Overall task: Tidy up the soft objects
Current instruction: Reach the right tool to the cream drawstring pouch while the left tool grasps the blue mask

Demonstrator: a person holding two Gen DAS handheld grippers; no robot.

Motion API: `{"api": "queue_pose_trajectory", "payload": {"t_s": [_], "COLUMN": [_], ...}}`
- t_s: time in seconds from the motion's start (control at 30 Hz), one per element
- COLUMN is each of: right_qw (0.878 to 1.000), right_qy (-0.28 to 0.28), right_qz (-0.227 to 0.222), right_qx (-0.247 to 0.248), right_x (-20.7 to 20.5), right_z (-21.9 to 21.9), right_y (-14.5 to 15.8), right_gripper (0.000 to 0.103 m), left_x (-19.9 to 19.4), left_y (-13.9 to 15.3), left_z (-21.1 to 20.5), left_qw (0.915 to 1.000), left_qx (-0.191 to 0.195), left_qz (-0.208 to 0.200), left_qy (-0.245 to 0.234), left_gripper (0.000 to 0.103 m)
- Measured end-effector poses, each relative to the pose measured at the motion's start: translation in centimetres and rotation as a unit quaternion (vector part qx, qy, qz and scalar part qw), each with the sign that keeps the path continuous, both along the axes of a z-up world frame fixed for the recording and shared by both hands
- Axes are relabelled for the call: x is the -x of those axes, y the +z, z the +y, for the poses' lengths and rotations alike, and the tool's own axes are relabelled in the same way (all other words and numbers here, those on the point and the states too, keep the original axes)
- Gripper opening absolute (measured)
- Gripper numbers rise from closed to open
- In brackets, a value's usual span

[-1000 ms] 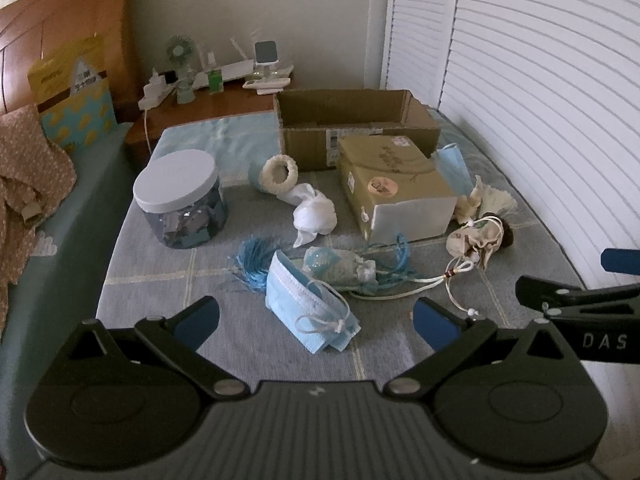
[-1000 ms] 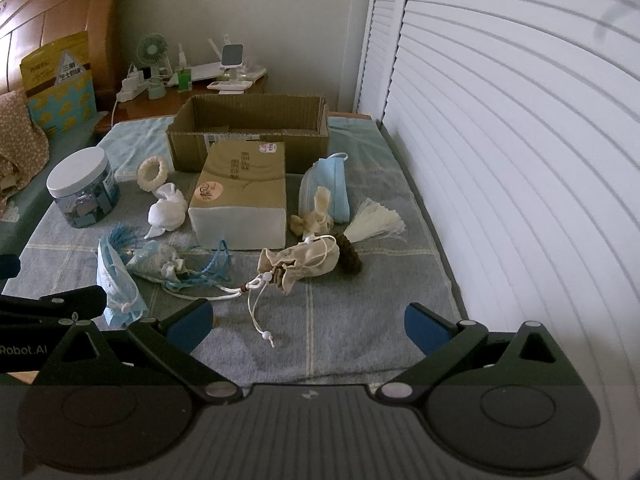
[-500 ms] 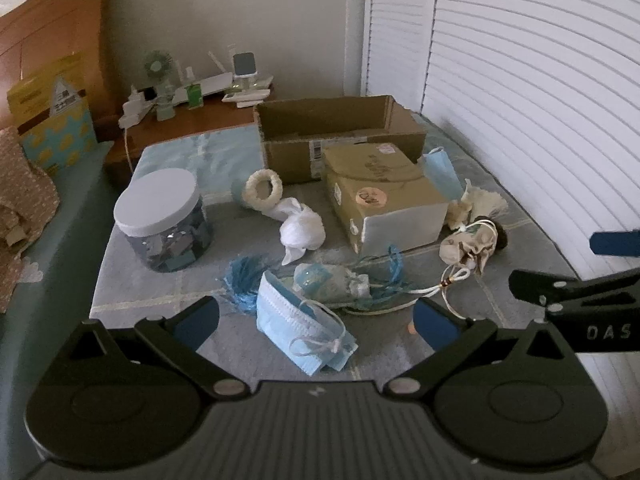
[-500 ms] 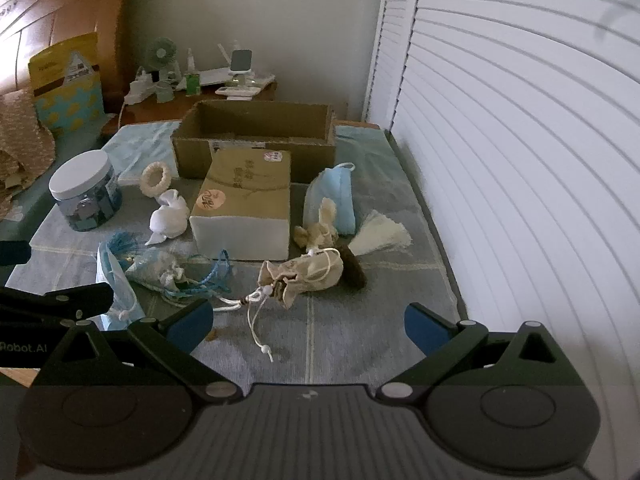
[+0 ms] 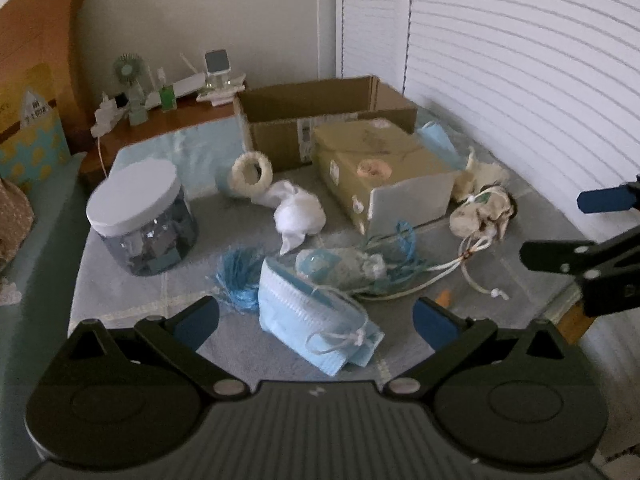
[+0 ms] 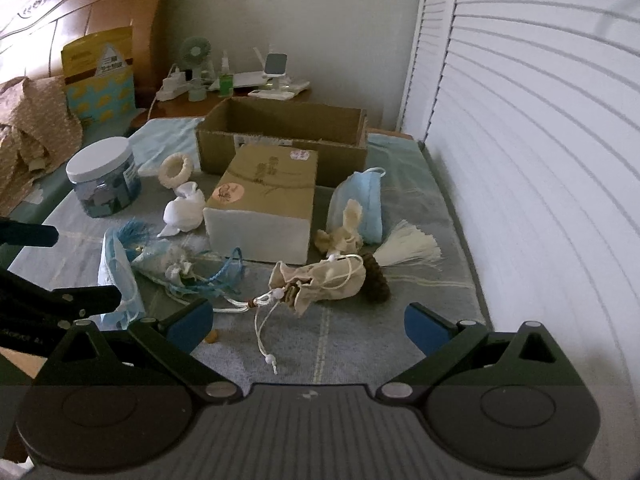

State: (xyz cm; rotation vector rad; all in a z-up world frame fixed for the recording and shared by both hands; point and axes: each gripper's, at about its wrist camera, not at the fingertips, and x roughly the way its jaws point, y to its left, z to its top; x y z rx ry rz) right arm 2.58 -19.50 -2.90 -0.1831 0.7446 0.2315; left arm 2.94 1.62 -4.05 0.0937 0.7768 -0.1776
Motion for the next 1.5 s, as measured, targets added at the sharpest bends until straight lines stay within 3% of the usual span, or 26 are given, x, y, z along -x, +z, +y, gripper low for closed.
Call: {"api": "queue_pose_trajectory", "payload": {"t_s": [0.17,0.33,0.57,0.97,1.13,1.5], "right_qw": [1.000,0.999,0.998,0.996,0.997,0.998], "right_qy": [0.016,0.027,0.055,0.083,0.070,0.056], "right_qz": [0.014,0.021,0.033,0.043,0.039,-0.017], "right_qx": [0.004,0.005,0.003,0.002,0.005,0.016], "right_x": [-0.5,-0.9,-1.1,-1.4,-1.9,-4.5], "right_z": [0.5,1.1,1.7,2.7,2.1,1.0], "right_y": [-1.1,-1.7,-2.5,-3.2,-3.3,-2.1], "right_gripper": [0.103,0.103,0.103,0.101,0.101,0.101], "left_x": [-0.6,-1.0,-1.8,-2.7,-3.1,-3.4], "left_y": [-1.4,-2.3,-3.1,-4.5,-4.6,-4.2], "left_z": [0.4,0.3,0.7,0.8,0.9,0.7], "left_qw": [0.9999,0.9986,0.9963,0.9955,0.9952,0.9957], "left_qx": [-0.012,-0.036,-0.040,-0.004,0.017,0.020], "left_qz": [0.003,-0.008,-0.020,-0.005,0.005,0.011], "left_qy": [-0.005,-0.038,-0.073,-0.094,-0.097,-0.090], "left_gripper": [0.102,0.102,0.102,0.090,0.077,0.075]}}
